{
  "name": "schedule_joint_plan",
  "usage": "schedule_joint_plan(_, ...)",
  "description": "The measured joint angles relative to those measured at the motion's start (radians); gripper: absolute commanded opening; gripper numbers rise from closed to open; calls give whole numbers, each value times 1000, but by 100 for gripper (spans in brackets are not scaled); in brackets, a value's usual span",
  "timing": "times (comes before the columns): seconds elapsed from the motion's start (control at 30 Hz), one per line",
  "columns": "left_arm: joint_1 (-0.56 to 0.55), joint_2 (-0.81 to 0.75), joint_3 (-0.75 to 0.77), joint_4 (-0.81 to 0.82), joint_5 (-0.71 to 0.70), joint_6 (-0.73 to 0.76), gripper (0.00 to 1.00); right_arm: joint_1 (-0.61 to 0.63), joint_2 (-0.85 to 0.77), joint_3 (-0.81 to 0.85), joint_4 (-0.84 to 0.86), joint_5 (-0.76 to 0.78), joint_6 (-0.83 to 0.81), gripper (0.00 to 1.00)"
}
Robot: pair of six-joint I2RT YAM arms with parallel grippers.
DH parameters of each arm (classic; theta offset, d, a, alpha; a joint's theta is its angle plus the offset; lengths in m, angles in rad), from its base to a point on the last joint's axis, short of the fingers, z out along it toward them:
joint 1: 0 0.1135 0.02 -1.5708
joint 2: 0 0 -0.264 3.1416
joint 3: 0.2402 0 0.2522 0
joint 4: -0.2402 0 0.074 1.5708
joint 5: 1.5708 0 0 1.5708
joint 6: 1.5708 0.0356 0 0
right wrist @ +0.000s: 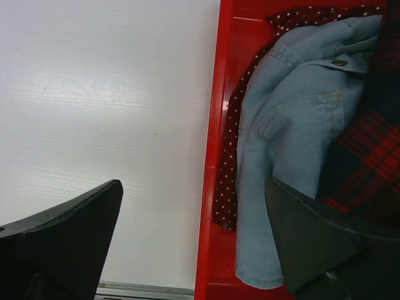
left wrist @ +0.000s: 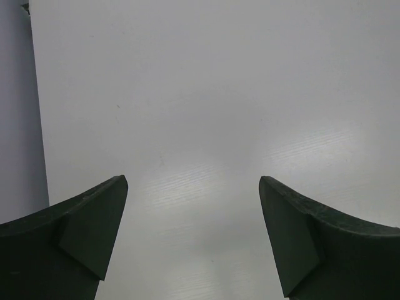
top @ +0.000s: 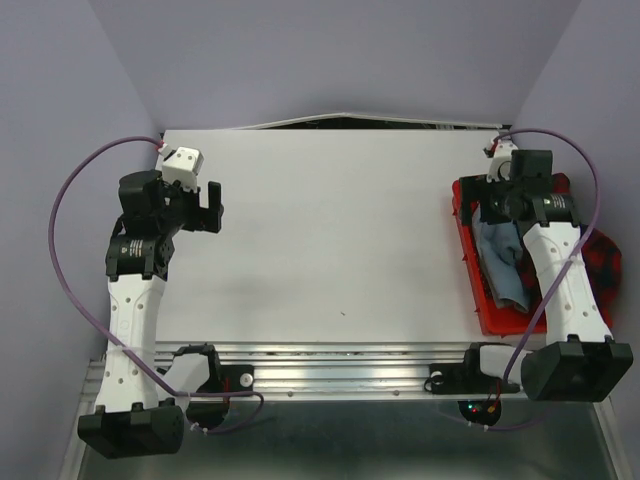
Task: Fold and stack the skirts
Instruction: Grab the skirt from the pile
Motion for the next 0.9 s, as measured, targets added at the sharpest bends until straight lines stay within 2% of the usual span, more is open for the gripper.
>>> schedule_joint_plan(0.23, 0, 12, 0, -9, 37, 21, 99, -23, 98, 129, 8, 47, -26, 100)
schedule_joint_plan(0.5, 0, 25, 0, -23, 54, 21, 99, -110, 230, 260, 2, 70, -77, 100)
schedule_joint_plan(0.73, 0, 37, 0, -40, 60, 20, 99, -318, 435, 453, 8, 80, -159, 100)
schedule_joint_plan(0.9, 0, 39, 0, -40, 60, 18, 99, -376, 536, 466, 10, 118, -201, 100)
